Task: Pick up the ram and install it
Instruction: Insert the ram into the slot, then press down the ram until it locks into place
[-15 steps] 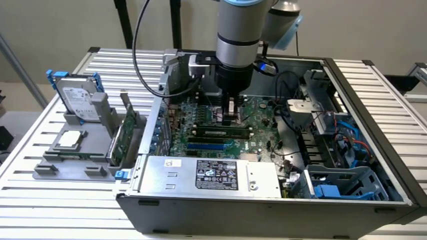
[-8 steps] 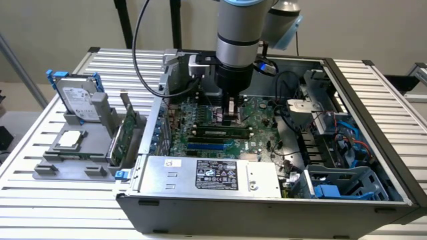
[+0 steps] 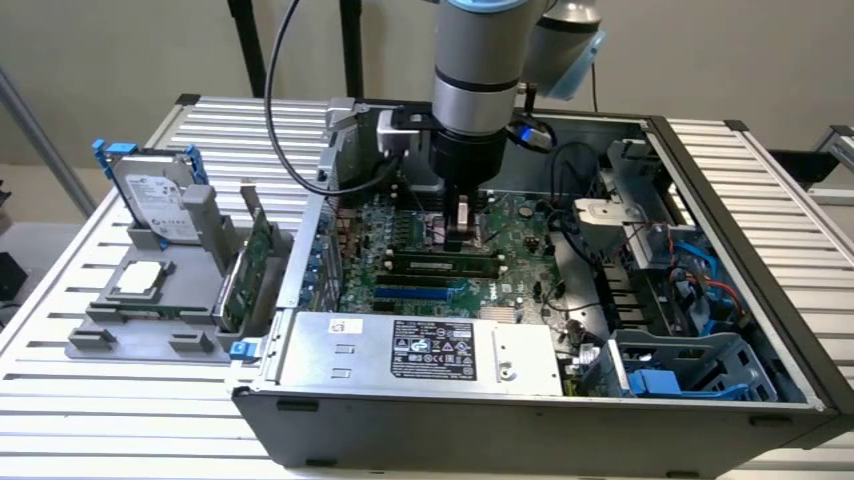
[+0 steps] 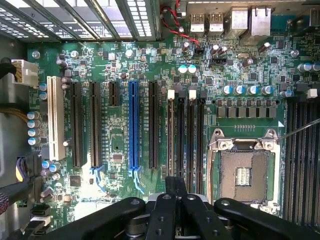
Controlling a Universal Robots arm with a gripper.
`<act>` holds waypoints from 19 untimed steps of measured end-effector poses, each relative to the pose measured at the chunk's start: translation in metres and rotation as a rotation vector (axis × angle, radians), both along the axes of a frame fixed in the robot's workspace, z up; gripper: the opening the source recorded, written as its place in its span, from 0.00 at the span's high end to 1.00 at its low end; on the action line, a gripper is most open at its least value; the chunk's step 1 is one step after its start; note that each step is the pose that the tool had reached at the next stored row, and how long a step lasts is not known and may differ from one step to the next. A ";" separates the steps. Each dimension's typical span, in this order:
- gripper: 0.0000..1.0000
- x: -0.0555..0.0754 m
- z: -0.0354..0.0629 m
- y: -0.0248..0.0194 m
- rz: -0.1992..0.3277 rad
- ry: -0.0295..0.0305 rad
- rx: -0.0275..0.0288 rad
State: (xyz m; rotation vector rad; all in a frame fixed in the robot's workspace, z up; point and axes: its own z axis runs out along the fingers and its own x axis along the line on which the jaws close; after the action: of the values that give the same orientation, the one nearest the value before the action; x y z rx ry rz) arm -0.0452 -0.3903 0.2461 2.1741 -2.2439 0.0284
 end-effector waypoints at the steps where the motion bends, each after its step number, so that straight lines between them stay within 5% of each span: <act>1: 1.00 0.000 -0.0009 0.0000 0.000 0.0001 0.0017; 5: 1.00 0.000 -0.0051 0.0000 0.000 0.0000 0.0124; 10: 1.00 0.000 -0.0089 0.0000 0.000 0.0022 0.0130; 19: 1.00 0.000 -0.0133 0.0000 0.000 0.0152 0.0129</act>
State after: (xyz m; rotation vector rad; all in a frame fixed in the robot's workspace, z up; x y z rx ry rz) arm -0.0450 -0.3903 0.2328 2.1729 -2.2426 -0.0027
